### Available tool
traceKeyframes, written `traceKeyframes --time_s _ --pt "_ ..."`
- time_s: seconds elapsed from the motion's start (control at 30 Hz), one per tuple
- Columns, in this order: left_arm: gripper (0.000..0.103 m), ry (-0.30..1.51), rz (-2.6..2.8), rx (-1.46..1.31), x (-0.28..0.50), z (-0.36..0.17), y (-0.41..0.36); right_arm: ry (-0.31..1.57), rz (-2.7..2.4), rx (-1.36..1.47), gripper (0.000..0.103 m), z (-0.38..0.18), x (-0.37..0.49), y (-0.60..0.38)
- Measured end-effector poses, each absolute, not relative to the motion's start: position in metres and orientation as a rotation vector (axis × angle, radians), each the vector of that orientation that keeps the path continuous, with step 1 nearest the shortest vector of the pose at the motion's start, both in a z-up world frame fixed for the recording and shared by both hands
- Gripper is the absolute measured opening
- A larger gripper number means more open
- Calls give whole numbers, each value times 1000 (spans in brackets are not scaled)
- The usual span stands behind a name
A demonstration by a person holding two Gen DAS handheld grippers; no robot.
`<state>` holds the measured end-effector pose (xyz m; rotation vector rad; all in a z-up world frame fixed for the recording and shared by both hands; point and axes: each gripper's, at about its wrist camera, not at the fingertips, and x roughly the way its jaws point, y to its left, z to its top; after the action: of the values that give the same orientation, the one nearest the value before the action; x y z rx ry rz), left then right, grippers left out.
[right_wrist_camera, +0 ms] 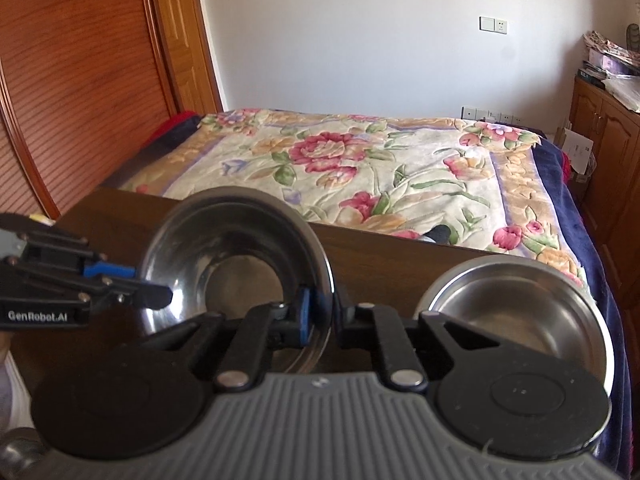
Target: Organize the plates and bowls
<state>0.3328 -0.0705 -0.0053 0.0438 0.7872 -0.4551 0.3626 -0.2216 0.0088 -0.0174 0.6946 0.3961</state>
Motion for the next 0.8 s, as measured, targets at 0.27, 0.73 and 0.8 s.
traceKeyframes --time_s 0.27,0.73,0.8 --pt "14 733 -465 44 311 17 -68 635 391 -13 14 31 345 -222" --pt "14 627 -515 64 253 61 -70 533 365 -58 14 73 298 -227" --pt "14 614 -523 67 245 65 -70 524 362 -63 14 76 291 -229"
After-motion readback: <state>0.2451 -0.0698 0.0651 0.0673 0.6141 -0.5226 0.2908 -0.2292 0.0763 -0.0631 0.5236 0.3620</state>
